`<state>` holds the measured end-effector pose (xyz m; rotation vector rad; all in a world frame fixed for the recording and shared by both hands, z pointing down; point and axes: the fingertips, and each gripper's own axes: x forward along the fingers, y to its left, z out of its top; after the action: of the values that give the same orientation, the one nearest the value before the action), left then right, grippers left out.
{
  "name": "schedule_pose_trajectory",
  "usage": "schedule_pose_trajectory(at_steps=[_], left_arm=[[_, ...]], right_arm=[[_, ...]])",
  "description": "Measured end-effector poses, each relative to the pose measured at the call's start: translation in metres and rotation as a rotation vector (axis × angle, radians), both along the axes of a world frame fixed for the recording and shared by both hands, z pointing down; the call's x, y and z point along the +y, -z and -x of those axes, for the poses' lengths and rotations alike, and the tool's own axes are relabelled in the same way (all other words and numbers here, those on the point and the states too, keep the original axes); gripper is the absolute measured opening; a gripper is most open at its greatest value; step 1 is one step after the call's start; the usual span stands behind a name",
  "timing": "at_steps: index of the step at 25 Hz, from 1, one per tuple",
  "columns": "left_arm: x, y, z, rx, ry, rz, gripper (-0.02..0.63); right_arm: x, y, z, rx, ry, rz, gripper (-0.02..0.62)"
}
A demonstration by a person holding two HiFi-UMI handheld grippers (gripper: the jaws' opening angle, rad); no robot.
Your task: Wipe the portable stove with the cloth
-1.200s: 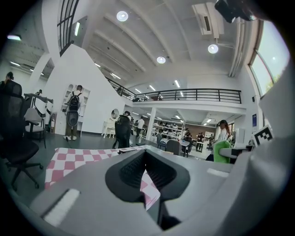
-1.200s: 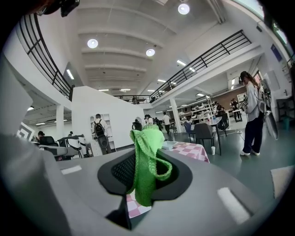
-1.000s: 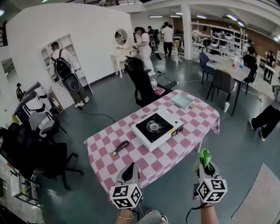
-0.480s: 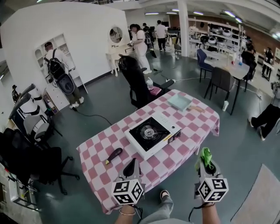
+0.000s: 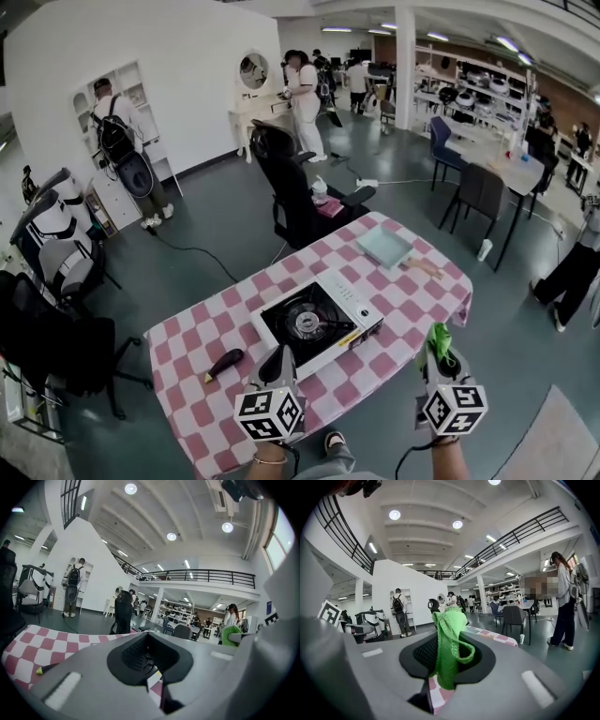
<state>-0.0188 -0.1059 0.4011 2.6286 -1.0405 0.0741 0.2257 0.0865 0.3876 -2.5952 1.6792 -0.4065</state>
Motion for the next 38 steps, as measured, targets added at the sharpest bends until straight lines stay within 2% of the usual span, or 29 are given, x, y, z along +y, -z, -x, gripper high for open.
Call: schedule_pose_trajectory(at_steps=[8, 15, 20, 30, 38], left_arm=[[-0.06, -0.007, -0.006, -0.015, 0.094, 0.02, 0.0], [-0.088, -0.004, -0.01, -0.048, 0.143, 0.006, 0.0], [-0.103, -0.006, -0.007, -0.061, 0.226, 0.012, 0.0], [-0.097, -0.007, 0.008, -0.049, 0.492, 0.052, 0.0], [-0.079, -0.013, 0.023, -0.101, 0.6, 0.046, 0.0]], right_arm=[[-0.066, 0.009, -0.046, 0.017, 0.033, -0.003, 0.077], [-0.11, -0.004, -0.071, -0.027, 0.061, 0.009, 0.077], [-0.158, -0.007, -0.085, -0.032, 0.15, 0.014, 0.077], [-0.232, -0.016, -0.114, -0.067, 0.382, 0.043, 0.077], [-0.258, -0.022, -0.115, -0.105, 0.477, 0.043, 0.077]])
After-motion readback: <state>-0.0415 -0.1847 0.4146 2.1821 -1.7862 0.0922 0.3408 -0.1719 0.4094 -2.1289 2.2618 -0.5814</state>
